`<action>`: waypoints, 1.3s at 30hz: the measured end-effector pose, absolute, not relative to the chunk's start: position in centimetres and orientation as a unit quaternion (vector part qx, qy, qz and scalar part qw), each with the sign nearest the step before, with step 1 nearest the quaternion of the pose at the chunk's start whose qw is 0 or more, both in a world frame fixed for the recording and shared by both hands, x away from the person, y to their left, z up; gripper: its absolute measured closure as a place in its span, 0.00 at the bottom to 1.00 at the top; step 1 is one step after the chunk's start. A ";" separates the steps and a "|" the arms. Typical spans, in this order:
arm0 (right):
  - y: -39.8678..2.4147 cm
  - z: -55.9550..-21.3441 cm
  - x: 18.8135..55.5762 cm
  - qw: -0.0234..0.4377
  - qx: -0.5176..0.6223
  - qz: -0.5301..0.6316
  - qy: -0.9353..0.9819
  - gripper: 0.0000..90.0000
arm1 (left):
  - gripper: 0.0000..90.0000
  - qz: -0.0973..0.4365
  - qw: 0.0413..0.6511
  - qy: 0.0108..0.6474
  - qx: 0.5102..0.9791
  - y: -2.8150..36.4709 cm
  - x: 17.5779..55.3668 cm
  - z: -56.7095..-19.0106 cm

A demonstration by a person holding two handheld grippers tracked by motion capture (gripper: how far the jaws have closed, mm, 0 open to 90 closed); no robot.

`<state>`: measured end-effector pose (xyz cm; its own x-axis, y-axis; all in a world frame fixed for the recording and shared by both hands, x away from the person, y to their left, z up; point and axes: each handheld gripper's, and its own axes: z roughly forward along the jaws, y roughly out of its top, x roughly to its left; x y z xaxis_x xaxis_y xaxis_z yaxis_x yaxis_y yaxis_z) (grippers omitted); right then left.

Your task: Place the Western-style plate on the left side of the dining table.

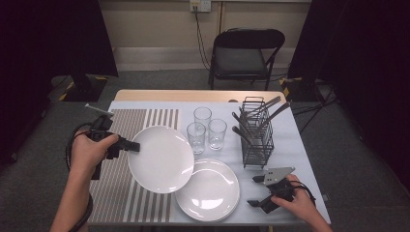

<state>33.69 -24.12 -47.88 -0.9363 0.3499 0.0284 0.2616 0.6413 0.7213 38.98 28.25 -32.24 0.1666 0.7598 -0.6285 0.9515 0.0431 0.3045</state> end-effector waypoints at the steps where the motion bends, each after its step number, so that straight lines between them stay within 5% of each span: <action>1: -24.1 -47.9 33.7 0.057 0.169 0.388 0.904 0.14 | 0.95 -0.139 0.352 0.637 0.671 28.2 38.9 -32.2; 39: -24.2 -47.9 33.7 0.053 0.172 0.390 0.903 0.14 | 0.95 -0.114 0.346 0.664 0.653 32.1 38.9 -32.6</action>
<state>33.73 -24.17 -47.87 -0.9352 0.3520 0.0382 0.2694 0.6373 0.7220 38.91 32.06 -32.56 0.0924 0.7882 -0.6085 0.9463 0.1206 0.3000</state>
